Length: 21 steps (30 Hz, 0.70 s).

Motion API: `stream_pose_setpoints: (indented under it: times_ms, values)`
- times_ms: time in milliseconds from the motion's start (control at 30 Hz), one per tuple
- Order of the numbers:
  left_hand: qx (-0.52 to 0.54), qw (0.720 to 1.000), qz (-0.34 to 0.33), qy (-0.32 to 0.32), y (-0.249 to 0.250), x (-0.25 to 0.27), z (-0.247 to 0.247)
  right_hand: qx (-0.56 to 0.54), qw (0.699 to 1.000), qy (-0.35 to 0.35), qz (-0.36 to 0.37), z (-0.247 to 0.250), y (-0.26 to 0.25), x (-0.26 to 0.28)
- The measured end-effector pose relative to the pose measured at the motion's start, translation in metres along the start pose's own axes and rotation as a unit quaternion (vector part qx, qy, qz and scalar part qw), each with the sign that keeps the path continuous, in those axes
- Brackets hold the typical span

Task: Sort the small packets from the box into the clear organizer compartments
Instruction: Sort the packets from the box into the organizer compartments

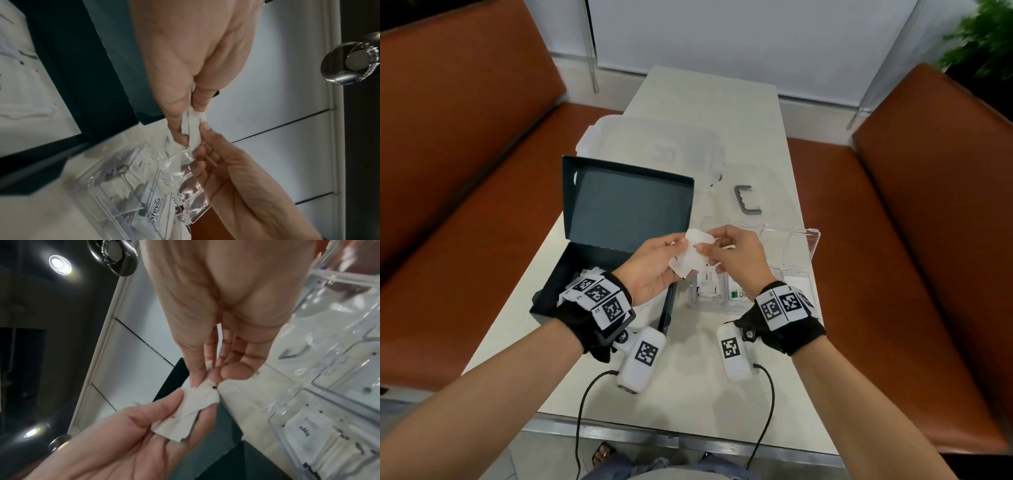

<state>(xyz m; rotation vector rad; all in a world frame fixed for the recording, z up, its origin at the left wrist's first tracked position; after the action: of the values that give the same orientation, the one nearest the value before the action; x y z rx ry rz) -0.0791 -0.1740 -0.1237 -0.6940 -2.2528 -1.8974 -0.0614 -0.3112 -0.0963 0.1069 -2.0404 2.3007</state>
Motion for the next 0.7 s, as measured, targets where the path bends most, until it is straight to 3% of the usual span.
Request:
stream_pose_setpoints:
  times_ms: [133, 267, 400, 533, 700]
  values:
    - [0.043, 0.998, 0.018, -0.039, 0.004, -0.002, -0.019, -0.123, 0.991, 0.051, -0.03, 0.031, 0.004, 0.004]
    - [-0.022, 0.998, 0.0, -0.051, 0.01, -0.004, -0.03, -0.244, 0.966, 0.067, -0.061, 0.055, 0.012, 0.011]
    - [-0.106, 0.993, -0.042, -0.029, 0.018, -0.012, -0.037, -0.222, 0.972, 0.038, -0.073, 0.06, 0.011, 0.019]
    - [-0.201, 0.977, -0.077, -0.013, 0.026, -0.017, -0.051, -0.176, 0.978, -0.054, -0.097, 0.044, 0.012, 0.025]
    - [-0.245, 0.963, -0.113, -0.023, 0.031, -0.021, -0.07, -0.107, 0.99, -0.026, -0.087, 0.051, 0.014, 0.024]
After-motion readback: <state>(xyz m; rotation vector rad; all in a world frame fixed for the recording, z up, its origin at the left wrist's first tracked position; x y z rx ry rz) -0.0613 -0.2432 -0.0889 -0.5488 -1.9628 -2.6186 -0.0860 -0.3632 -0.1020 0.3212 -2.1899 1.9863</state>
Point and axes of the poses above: each hand's wrist, its own x-axis away from the middle knuckle, its own z-axis out of the back of the hand, y = z × x, the point moved 9 cm from there along -x, towards the middle knuckle, and after that the axes turned 11 degrees about -x, right-handed, at the moved point
